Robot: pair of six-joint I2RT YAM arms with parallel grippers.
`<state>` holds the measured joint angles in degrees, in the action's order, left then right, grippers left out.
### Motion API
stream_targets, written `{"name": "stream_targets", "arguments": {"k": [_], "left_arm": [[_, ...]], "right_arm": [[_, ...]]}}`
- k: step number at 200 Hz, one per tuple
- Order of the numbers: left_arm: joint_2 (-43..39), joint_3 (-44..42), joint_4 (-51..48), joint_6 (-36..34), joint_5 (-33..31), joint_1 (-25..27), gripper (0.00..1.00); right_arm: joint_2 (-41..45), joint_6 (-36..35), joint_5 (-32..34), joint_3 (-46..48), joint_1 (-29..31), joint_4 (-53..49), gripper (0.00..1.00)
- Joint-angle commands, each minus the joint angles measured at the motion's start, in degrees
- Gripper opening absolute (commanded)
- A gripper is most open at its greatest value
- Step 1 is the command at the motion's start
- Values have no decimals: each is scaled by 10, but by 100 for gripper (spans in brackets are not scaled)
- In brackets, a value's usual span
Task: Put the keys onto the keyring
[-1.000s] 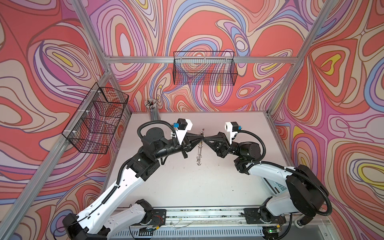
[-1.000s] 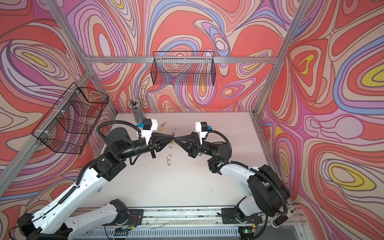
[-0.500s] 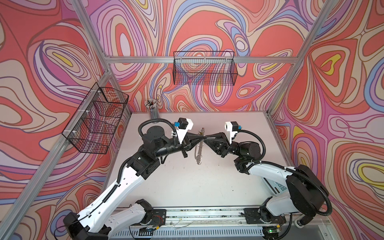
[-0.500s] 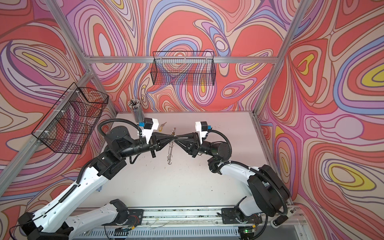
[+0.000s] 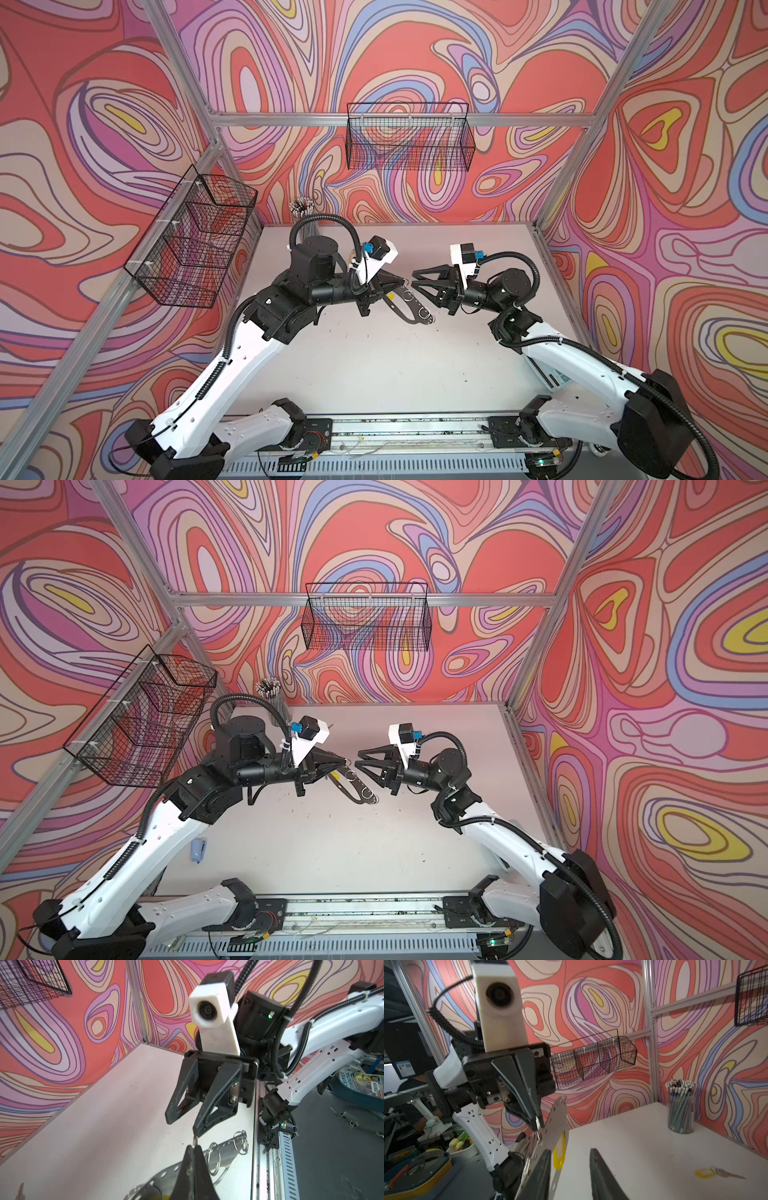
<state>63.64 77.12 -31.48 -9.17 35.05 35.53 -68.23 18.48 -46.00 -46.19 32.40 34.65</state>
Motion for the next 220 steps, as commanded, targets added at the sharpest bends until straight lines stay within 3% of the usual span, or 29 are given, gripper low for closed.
{"name": "stream_targets", "arguments": {"k": [1,47,91,220], "left_arm": [[5,19,-67,-46,1,-3,0],[22,35,-92,-54,2,-3,0],[19,29,-80,-51,-4,-3,0],[34,34,-84,-49,15,-3,0]], "right_arm": [[13,-120,-12,-47,-1,-183,31],[-1,-137,-32,-69,14,-208,28],[4,-144,-45,-68,23,-211,32],[0,-148,-35,-84,47,-212,25]]}}
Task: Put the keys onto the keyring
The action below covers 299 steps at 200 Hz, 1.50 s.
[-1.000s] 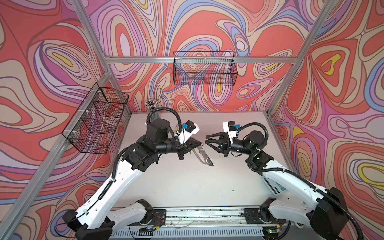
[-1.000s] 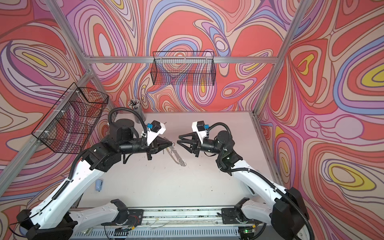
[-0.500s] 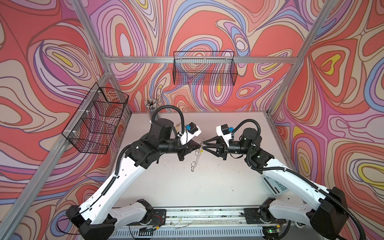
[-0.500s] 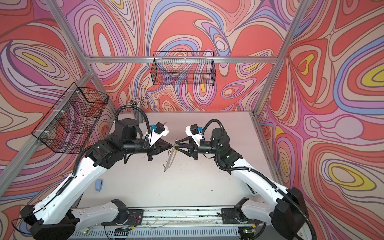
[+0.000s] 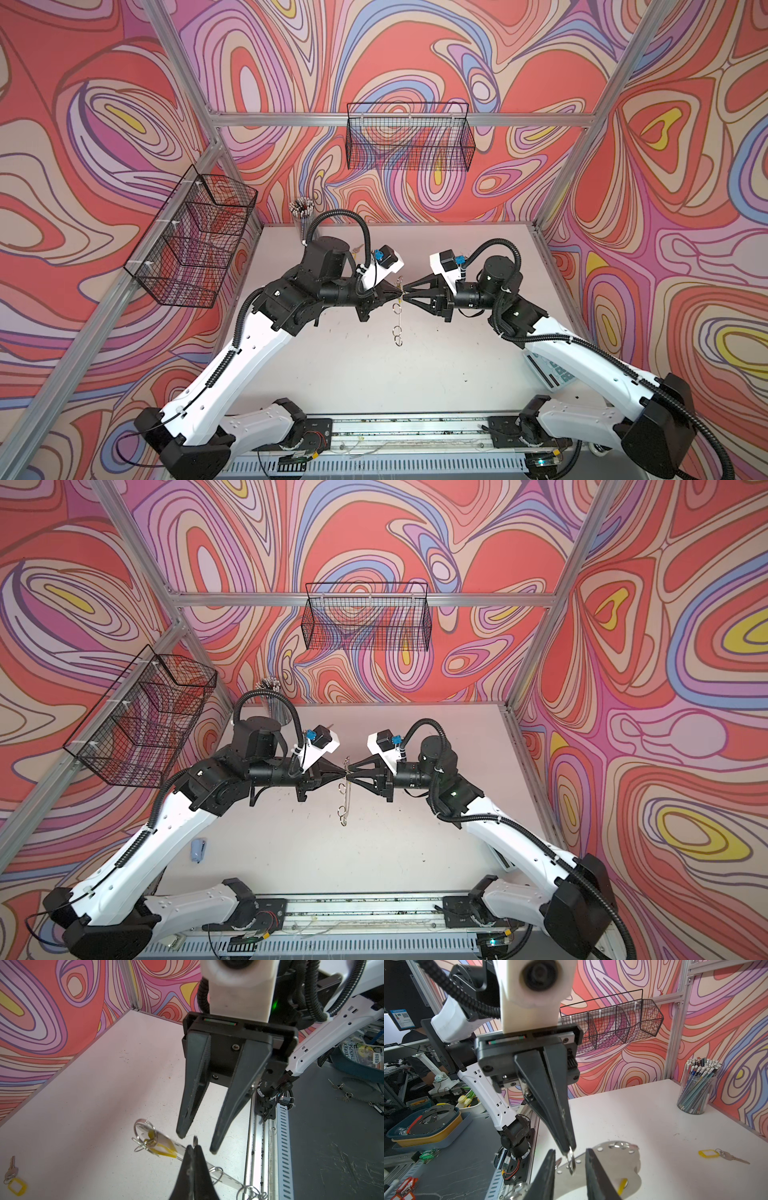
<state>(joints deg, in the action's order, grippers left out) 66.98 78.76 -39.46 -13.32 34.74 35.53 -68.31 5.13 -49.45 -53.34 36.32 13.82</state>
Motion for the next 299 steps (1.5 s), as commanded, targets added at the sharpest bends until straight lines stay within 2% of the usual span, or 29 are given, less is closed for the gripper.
{"name": "stream_targets", "arguments": {"k": [1,66,109,156,219,256,299], "left_arm": [[0,17,-5,-7,18,-3,0],[-9,17,-4,-8,12,-3,0],[-8,16,-3,-7,17,-3,0],[-9,18,-3,-7,18,-3,0],[3,20,-11,-8,36,-3,0],[9,22,-10,-7,47,-3,0],[10,17,-6,-10,59,-3,0]], "right_arm": [[1,-15,1,-13,7,-5,25],[-2,-37,14,-6,7,-30,22],[8,-38,18,-6,7,-36,13],[8,-54,21,-6,7,-58,14],[9,-33,6,-10,7,-27,11],[-3,-29,-8,-13,8,-23,6],[-10,-6,-32,-7,9,11,10]]}}
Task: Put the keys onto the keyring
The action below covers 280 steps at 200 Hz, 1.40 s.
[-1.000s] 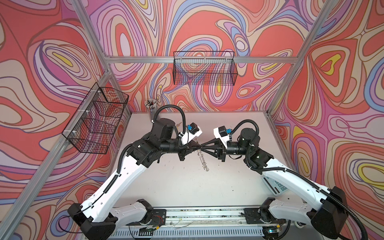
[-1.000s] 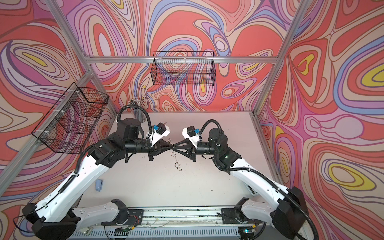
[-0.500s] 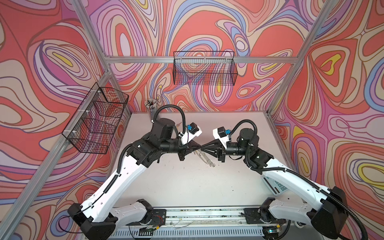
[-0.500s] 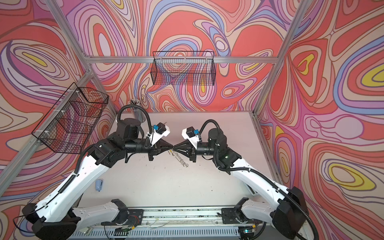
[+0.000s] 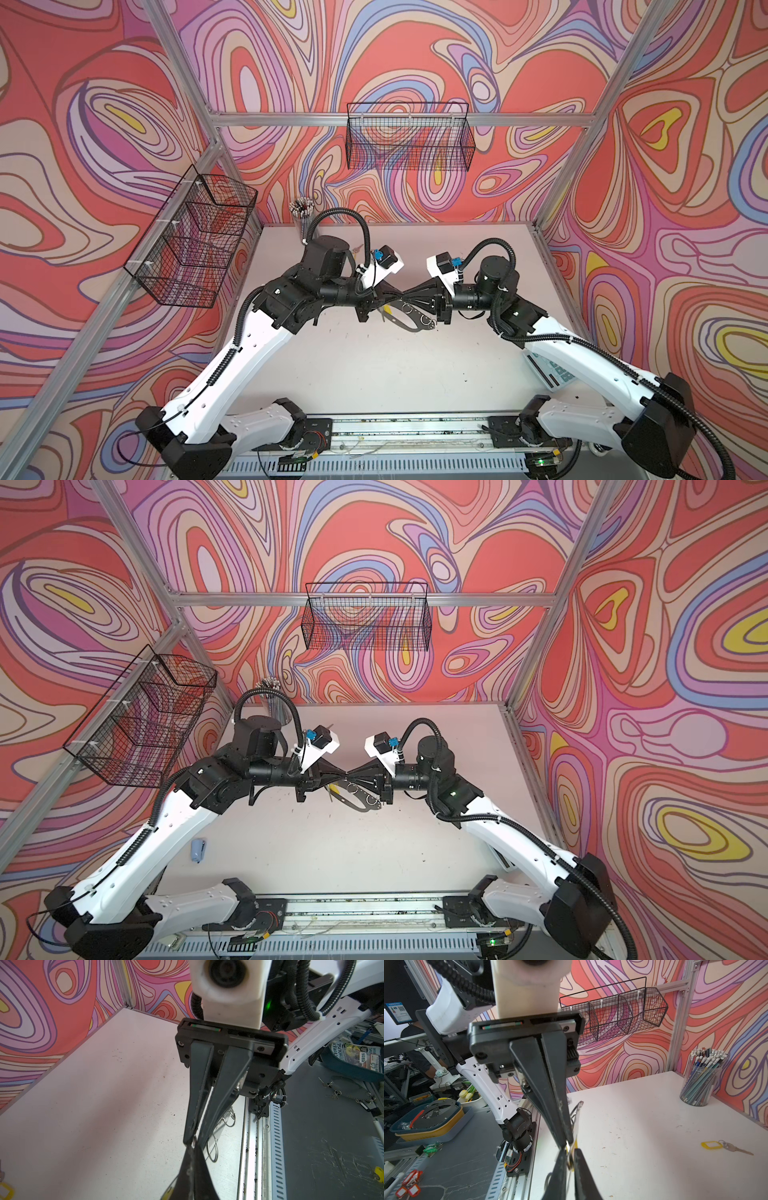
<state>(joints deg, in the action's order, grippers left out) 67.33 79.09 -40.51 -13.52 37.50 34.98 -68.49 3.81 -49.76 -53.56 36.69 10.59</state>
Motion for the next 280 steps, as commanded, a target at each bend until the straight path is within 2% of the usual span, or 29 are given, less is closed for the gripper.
{"name": "stream_targets", "arguments": {"k": [1,68,112,122,131,173,189,205,211,227,240,255,280], "left_arm": [[6,13,4,-8,31,3,0],[8,11,10,-8,44,2,0],[8,10,10,-6,49,2,0],[8,10,13,-6,50,3,0],[8,8,15,-5,52,3,0],[2,7,30,12,40,3,0],[-14,-2,70,57,1,3,23],[-46,-29,130,98,-11,0,29],[-62,-47,167,119,-14,-1,34],[-103,-101,267,175,-32,-6,38],[-132,-137,329,220,-69,-9,58],[-154,-162,366,256,-95,-13,57],[-177,-193,404,281,-102,-14,53]], "right_arm": [[-8,7,-29,-5,4,43,10],[-16,18,-39,-4,8,56,4],[-16,29,-40,-1,11,72,8],[-16,29,-40,-1,13,73,7],[-16,29,-41,-2,14,73,0],[-8,47,-17,20,15,111,0],[4,76,21,47,14,165,0],[11,120,51,72,14,242,0],[8,141,51,80,14,276,0],[2,189,62,96,14,357,0],[-5,230,79,111,14,432,0],[-19,277,95,130,13,524,0],[-67,367,76,119,13,656,0]]}}
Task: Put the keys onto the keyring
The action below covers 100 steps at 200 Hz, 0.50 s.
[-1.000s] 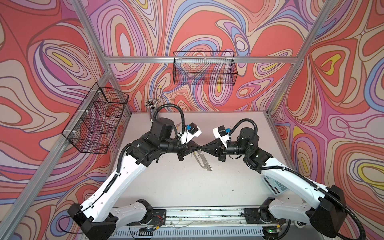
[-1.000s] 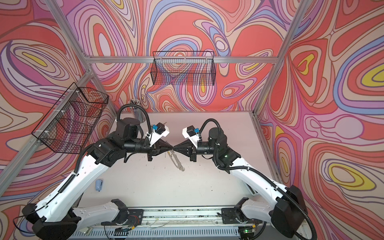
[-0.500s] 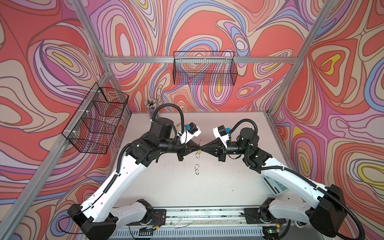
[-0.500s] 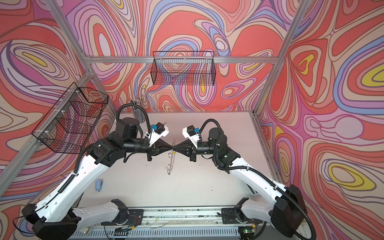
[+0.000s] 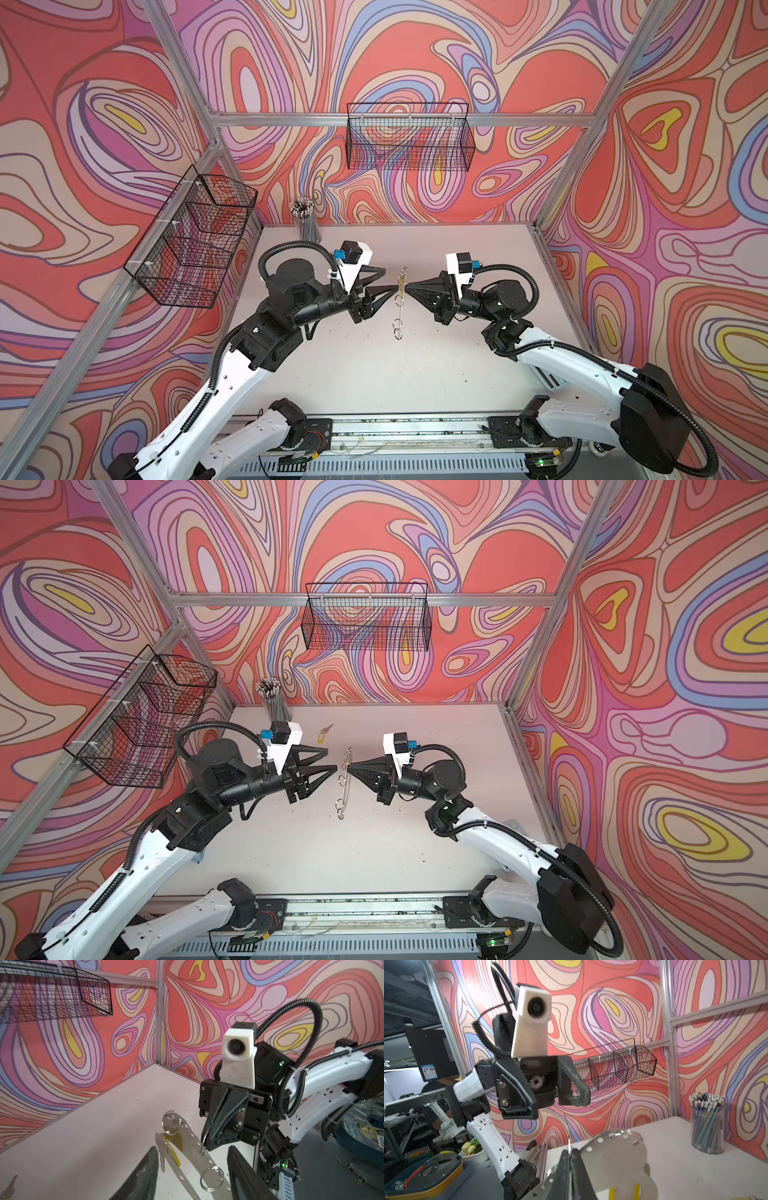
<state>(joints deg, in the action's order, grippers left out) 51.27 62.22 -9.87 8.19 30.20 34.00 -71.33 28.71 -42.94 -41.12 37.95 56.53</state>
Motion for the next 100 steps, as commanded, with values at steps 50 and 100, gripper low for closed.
{"name": "stream_targets", "arguments": {"k": [50,100], "left_arm": [[-35,-51,99,55,-19,-6,44],[-31,-58,99,52,4,-15,38]], "right_arm": [[-128,229,-20,-50,-5,327,0],[-127,213,-15,-51,-5,309,0]]}}
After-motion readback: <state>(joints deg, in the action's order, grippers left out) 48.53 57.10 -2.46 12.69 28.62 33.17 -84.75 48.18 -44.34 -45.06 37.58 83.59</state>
